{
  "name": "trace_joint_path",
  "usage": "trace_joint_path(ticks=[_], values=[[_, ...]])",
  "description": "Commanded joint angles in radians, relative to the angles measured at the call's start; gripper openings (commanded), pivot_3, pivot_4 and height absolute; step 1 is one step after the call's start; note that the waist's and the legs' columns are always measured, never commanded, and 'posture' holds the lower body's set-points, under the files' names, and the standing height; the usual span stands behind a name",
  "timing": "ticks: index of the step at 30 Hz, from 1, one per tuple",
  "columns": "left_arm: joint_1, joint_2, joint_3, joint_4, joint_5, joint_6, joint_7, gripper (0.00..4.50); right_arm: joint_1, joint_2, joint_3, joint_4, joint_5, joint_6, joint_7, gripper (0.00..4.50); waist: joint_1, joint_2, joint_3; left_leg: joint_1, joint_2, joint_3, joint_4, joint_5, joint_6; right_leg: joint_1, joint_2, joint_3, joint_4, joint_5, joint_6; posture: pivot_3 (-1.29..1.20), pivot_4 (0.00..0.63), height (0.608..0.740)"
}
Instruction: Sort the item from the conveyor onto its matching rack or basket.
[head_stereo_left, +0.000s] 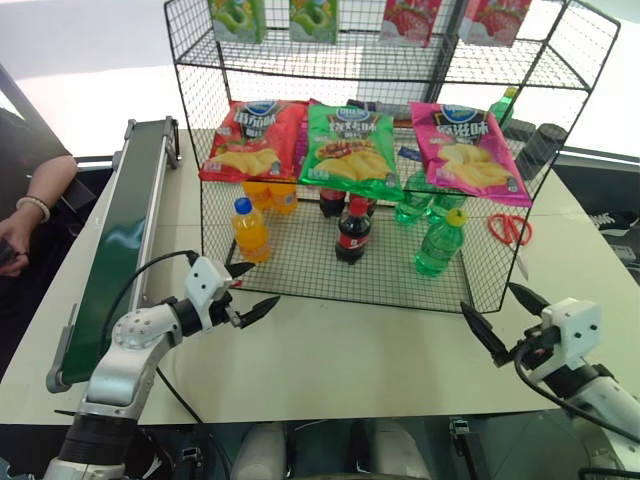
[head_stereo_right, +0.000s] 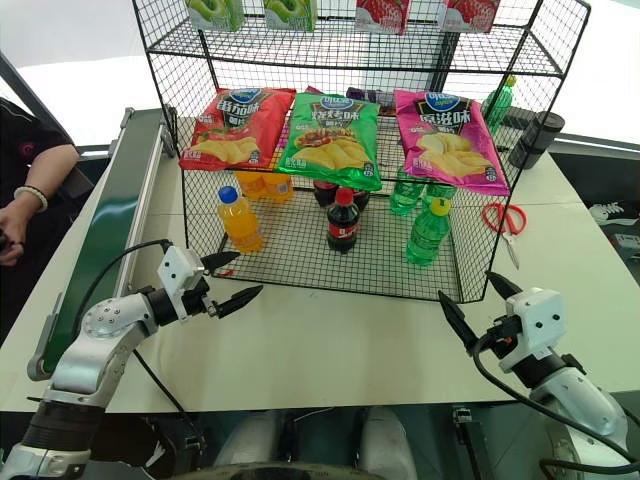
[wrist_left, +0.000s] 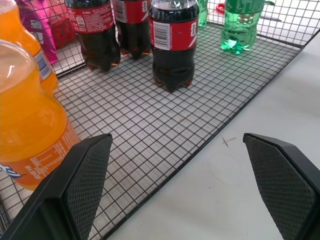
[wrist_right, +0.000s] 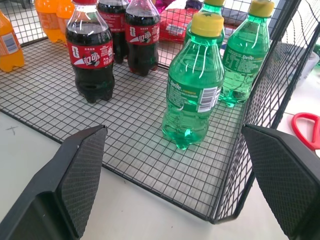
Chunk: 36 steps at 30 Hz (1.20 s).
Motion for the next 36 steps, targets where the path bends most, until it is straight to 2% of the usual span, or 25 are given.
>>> trace_joint_path(ticks=[1, 36], values=[[0.004, -0.004, 0.005, -0.037, 0.001, -0.009, 0.010, 4.50, -0.007, -0.012, -0.004, -0.001, -0.003, -0.018, 0.009, 4.48, 0.000, 0.000, 0.000, 0.000, 0.000, 0.000, 0.000, 0.000, 0.000, 0.000, 0.000, 0.000, 0.000, 0.000, 0.000, 0.00, 0.150, 0.730], [-0.034, -0.033, -0.004, -0.014, 0.020, -0.007, 0.017, 4.50, -0.060, 0.003, 0.038, 0.035, -0.031, -0.040, 0.008, 4.48, 0.000, 0.000, 0.000, 0.000, 0.000, 0.000, 0.000, 0.000, 0.000, 0.000, 0.000, 0.000, 0.000, 0.000, 0.000, 0.00, 0.150, 0.730]])
